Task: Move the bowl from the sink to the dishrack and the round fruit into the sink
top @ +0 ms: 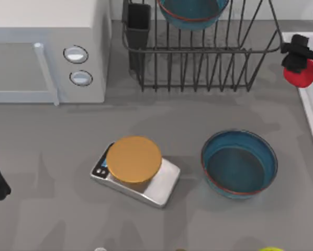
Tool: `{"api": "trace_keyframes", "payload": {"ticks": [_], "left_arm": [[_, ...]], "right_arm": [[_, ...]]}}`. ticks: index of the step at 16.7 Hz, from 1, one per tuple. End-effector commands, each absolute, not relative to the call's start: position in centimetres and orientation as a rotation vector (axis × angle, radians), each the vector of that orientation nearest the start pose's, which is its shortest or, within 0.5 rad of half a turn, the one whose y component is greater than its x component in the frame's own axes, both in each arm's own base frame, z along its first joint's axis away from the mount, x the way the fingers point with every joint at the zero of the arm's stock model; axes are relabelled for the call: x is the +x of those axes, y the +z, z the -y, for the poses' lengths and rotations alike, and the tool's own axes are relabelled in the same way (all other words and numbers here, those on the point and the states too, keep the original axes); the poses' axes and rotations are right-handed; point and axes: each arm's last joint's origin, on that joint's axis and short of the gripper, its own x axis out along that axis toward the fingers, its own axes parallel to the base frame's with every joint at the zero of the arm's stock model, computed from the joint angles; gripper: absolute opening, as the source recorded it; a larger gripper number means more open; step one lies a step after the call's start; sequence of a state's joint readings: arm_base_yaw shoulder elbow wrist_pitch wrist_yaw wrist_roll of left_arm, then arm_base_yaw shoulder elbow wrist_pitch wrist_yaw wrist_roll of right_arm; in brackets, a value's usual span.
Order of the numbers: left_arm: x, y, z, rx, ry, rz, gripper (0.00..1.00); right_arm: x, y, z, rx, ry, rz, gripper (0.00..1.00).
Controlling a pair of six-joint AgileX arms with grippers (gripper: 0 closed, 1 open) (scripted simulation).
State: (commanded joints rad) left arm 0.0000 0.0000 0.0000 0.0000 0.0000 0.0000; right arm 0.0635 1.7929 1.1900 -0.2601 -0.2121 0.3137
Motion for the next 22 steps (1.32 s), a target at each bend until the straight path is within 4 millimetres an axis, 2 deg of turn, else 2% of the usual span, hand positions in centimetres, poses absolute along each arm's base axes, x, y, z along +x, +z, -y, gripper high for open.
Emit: {"api": "trace_keyframes", "payload": {"ticks": [3, 6, 10, 14, 20, 22], "left_arm": [[10.6, 16.0, 0.1, 0.0, 0.0, 0.0, 1.0], [10.6, 16.0, 0.1, 0.0, 0.0, 0.0, 1.0], [10.6, 16.0, 0.1, 0.0, 0.0, 0.0, 1.0], [10.6, 16.0, 0.1, 0.0, 0.0, 0.0, 1.0], [10.6, 16.0, 0.1, 0.0, 0.0, 0.0, 1.0], [10.6, 16.0, 0.1, 0.0, 0.0, 0.0, 1.0]], "right_arm": [[37.4, 19.7, 2.6, 0.33, 0.135, -0.596, 0.0], [34.6, 20.5, 7.7, 0.243, 0.104, -0.325, 0.0], [29.9, 20.9, 11.9, 0.096, 0.039, -0.095, 0.0], [26.9, 20.9, 13.5, 0.006, -0.007, -0.005, 0.0], [26.9, 20.8, 13.6, 0.005, -0.008, -0.003, 0.0], [27.1, 20.1, 13.8, 0.005, -0.011, -0.005, 0.0]]}}
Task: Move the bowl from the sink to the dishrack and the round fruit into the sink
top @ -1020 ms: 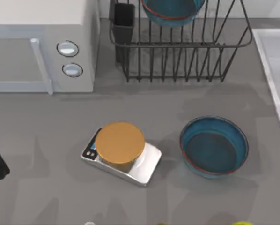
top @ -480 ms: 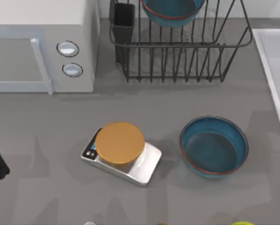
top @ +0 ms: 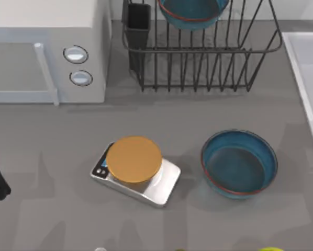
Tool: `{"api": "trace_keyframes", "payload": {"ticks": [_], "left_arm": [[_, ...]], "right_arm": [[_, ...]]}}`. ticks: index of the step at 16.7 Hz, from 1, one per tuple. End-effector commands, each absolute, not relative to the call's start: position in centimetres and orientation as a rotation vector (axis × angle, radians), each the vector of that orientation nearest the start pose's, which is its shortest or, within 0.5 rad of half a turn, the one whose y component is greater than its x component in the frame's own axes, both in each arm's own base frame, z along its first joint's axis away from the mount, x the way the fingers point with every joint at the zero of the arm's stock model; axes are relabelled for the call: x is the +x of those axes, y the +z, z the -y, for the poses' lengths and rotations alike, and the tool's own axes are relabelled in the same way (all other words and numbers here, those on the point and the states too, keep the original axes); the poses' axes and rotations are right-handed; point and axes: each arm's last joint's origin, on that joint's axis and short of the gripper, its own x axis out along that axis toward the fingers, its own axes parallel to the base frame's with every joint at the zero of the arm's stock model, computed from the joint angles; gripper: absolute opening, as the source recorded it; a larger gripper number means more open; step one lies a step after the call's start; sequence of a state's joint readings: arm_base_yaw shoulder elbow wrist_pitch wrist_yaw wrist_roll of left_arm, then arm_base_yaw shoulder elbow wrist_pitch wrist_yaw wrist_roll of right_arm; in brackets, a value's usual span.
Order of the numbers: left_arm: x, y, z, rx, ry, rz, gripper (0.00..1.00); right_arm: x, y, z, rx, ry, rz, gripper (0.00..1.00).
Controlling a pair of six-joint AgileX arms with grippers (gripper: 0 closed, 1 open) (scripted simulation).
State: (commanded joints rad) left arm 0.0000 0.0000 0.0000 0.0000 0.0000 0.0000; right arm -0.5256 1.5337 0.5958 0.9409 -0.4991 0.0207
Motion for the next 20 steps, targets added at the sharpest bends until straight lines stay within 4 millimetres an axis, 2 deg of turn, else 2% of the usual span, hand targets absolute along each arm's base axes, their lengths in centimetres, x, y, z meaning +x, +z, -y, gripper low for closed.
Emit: {"api": "trace_keyframes", "payload": {"ticks": [2, 6, 9, 12, 15, 19, 20], "left_arm": [[10.6, 16.0, 0.1, 0.0, 0.0, 0.0, 1.0], [10.6, 16.0, 0.1, 0.0, 0.0, 0.0, 1.0], [10.6, 16.0, 0.1, 0.0, 0.0, 0.0, 1.0], [10.6, 16.0, 0.1, 0.0, 0.0, 0.0, 1.0], [10.6, 16.0, 0.1, 0.0, 0.0, 0.0, 1.0], [10.6, 16.0, 0.1, 0.0, 0.0, 0.0, 1.0], [10.6, 16.0, 0.1, 0.0, 0.0, 0.0, 1.0]], "right_arm": [[27.5, 18.5, 14.2, 0.008, -0.013, -0.01, 0.0], [28.1, 13.4, 14.7, 0.008, -0.012, -0.008, 0.0], [27.8, 9.6, 14.4, -0.001, -0.01, 0.007, 0.0], [27.1, 7.0, 13.9, -0.002, -0.01, 0.006, 0.0], [26.7, 5.9, 13.6, 0.0, -0.01, 0.0, 0.0], [26.7, 5.9, 13.6, 0.0, -0.01, 0.0, 0.0], [26.7, 5.9, 13.6, 0.0, -0.01, 0.0, 0.08]]}}
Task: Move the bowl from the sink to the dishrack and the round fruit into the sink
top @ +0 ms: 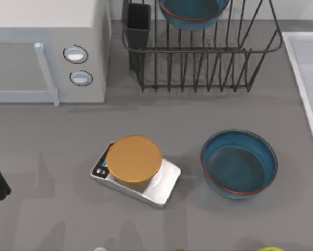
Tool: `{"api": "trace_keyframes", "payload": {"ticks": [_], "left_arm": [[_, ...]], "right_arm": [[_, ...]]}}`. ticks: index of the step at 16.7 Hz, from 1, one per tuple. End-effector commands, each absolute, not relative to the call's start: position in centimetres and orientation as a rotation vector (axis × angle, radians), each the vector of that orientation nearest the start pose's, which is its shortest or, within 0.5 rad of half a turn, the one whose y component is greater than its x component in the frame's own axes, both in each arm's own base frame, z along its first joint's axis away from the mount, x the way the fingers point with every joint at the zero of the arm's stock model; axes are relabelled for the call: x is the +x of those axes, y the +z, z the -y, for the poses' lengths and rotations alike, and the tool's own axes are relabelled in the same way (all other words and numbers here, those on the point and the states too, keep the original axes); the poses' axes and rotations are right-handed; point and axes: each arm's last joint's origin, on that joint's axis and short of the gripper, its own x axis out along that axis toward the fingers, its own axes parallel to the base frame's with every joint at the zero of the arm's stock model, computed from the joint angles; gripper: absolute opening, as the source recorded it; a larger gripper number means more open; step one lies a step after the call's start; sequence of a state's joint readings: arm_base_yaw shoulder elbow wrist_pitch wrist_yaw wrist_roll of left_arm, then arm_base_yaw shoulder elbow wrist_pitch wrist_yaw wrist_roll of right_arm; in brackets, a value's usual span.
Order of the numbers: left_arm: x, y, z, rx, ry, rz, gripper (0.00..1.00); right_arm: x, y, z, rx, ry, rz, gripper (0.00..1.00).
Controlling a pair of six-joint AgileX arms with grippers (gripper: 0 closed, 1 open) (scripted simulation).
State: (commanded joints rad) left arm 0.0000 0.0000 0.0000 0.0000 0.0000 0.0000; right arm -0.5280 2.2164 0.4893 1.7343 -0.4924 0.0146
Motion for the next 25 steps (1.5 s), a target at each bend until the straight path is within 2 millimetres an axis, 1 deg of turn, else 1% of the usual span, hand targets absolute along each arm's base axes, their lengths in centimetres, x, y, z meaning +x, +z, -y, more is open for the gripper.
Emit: {"api": "trace_keyframes", "payload": {"ticks": [12, 13, 22, 25], "left_arm": [[10.6, 16.0, 0.1, 0.0, 0.0, 0.0, 1.0], [10.6, 16.0, 0.1, 0.0, 0.0, 0.0, 1.0], [10.6, 16.0, 0.1, 0.0, 0.0, 0.0, 1.0], [10.6, 16.0, 0.1, 0.0, 0.0, 0.0, 1.0]], "right_arm": [[26.7, 5.9, 13.6, 0.0, -0.01, 0.0, 0.98], [26.7, 5.9, 13.6, 0.0, -0.01, 0.0, 1.0], [26.7, 5.9, 13.7, 0.0, -0.01, 0.001, 1.0], [26.8, 7.0, 13.2, 0.0, -0.01, -0.002, 1.0]]}}
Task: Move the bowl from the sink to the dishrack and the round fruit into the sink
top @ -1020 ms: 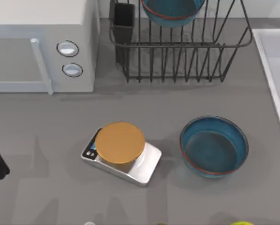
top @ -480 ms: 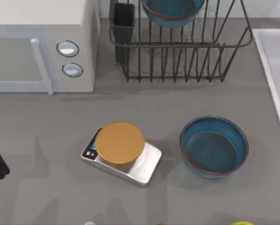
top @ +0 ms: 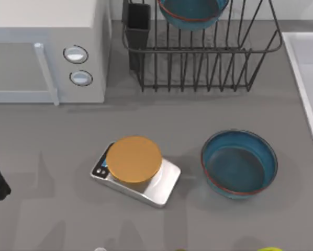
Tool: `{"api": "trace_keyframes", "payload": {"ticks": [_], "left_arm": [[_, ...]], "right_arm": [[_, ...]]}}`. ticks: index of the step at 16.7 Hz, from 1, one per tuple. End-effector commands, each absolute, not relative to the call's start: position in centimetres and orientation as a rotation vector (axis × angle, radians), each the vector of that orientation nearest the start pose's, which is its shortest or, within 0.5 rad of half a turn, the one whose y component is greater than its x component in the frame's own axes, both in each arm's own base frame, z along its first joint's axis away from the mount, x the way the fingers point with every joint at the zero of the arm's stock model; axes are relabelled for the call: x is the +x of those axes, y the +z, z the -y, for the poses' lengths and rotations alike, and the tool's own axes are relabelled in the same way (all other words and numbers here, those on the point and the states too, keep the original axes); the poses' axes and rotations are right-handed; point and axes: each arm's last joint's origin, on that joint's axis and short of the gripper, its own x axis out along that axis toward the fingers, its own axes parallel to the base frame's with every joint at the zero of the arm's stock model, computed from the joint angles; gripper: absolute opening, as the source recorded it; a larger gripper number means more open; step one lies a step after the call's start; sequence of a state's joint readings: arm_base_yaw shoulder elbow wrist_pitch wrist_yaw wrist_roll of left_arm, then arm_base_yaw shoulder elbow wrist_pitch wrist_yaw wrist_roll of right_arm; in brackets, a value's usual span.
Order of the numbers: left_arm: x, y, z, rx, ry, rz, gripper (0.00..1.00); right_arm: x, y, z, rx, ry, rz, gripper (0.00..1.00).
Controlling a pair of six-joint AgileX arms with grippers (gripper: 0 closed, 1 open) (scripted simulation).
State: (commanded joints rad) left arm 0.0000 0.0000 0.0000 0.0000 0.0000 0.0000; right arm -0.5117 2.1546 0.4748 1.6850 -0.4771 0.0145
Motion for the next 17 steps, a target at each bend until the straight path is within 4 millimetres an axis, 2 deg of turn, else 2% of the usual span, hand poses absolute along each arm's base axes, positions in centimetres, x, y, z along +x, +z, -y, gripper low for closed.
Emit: {"api": "trace_keyframes", "payload": {"ticks": [3, 7, 9, 12, 14, 17], "left_arm": [[10.6, 16.0, 0.1, 0.0, 0.0, 0.0, 1.0], [10.6, 16.0, 0.1, 0.0, 0.0, 0.0, 1.0], [10.6, 16.0, 0.1, 0.0, 0.0, 0.0, 1.0], [10.6, 16.0, 0.1, 0.0, 0.0, 0.0, 1.0], [10.6, 16.0, 0.1, 0.0, 0.0, 0.0, 1.0], [10.6, 16.0, 0.1, 0.0, 0.0, 0.0, 1.0]], "right_arm": [[26.7, 9.5, 12.0, 0.001, -0.009, -0.007, 1.0], [25.3, 14.5, 9.1, -0.004, -0.008, -0.002, 1.0], [23.5, 17.2, 7.3, -0.011, -0.008, 0.017, 1.0], [19.5, 20.4, 4.5, -0.024, -0.008, 0.069, 1.0], [16.7, 21.1, 2.9, -0.024, -0.008, 0.095, 1.0], [13.4, 20.1, 1.4, -0.014, -0.005, 0.09, 1.0]]}}
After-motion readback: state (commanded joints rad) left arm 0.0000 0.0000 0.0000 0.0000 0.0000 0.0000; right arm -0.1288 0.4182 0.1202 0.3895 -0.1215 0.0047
